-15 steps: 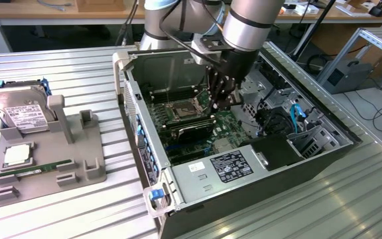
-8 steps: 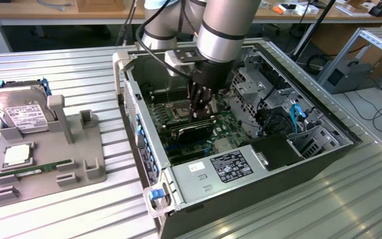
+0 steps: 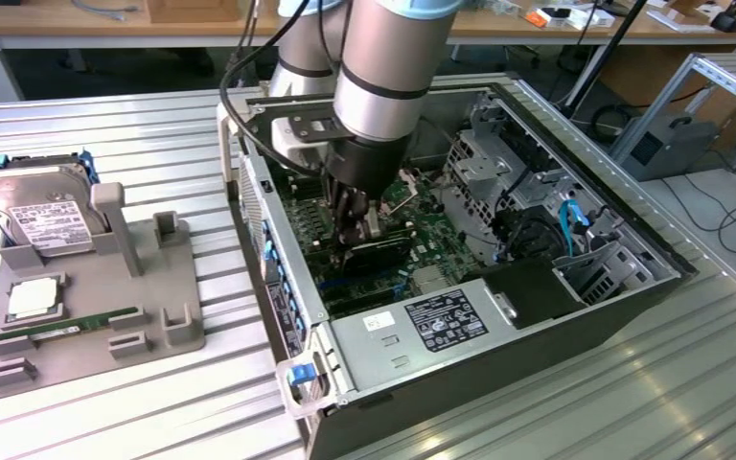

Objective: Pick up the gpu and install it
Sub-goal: 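Press down on the gpu until it lock into place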

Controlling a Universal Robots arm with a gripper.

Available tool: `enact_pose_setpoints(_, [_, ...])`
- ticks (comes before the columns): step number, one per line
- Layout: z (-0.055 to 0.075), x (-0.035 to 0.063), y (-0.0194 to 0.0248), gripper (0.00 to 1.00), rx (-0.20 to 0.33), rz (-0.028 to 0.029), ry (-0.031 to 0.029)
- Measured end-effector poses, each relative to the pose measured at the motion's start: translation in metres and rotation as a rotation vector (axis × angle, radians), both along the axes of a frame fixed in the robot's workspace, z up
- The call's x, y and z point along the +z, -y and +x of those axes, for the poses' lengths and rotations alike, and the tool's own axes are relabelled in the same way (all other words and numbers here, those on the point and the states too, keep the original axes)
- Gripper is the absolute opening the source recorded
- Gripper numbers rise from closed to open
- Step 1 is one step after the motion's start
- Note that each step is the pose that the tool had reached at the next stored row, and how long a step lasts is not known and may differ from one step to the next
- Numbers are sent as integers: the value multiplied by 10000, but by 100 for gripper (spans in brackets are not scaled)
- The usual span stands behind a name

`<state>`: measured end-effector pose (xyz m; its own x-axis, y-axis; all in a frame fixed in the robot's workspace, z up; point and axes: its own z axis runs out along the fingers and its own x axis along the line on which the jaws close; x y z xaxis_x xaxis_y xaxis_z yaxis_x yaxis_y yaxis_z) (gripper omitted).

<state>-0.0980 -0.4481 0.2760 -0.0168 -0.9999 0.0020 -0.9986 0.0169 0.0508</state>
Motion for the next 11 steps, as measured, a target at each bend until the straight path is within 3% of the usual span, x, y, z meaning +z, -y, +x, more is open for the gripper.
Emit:
enact_pose_setpoints(4, [-7,-23,12,11,0,19,0])
enact_pose_setpoints(11, [-6,-29,64,11,1,198,1])
